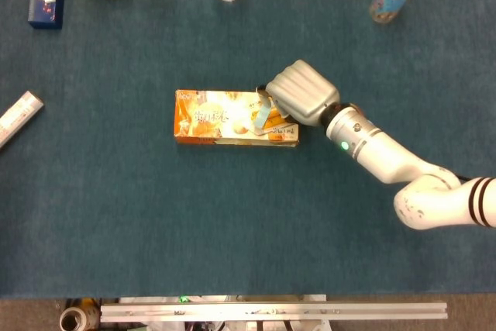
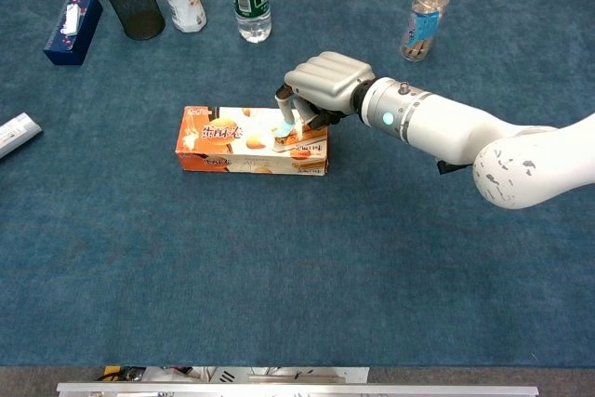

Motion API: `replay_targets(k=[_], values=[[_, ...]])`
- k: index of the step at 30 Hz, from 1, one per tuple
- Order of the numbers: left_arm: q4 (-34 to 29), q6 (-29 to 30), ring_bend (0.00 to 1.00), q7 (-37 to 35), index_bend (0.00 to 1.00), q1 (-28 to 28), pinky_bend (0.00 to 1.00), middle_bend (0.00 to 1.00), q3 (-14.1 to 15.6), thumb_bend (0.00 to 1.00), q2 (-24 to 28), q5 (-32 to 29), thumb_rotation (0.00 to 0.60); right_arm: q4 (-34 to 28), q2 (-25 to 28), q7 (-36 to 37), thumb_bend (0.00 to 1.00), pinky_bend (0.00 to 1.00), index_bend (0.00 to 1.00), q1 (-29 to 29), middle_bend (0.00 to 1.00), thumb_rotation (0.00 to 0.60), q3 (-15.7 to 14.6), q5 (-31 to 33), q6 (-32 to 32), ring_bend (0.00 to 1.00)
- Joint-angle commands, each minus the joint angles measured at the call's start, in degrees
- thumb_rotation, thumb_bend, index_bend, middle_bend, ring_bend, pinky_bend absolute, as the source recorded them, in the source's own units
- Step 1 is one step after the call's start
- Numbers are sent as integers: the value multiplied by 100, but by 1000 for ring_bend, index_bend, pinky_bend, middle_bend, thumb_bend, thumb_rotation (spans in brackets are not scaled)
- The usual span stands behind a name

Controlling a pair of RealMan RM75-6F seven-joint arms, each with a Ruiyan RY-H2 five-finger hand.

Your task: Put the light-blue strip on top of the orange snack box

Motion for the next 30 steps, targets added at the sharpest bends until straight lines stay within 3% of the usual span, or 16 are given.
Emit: replay_targets(k=[1, 17, 30], values=[[6, 3, 700, -4, 200, 3, 629, 722, 1, 166, -1, 0, 600, 7, -7, -29, 1000, 1000, 478, 6, 1000, 600, -9, 20, 1, 1000], [14, 32, 700, -19, 200, 9, 629, 718, 0, 166, 2, 30, 600, -405, 266, 160, 1000, 1000, 478, -84, 1000, 600, 85, -220, 256, 1000], [69, 19, 700, -63, 200, 38, 629, 717, 10, 166, -12, -18, 600, -57, -22, 18, 1000, 1000, 478, 18, 1000, 600, 31, -54, 80, 1000]])
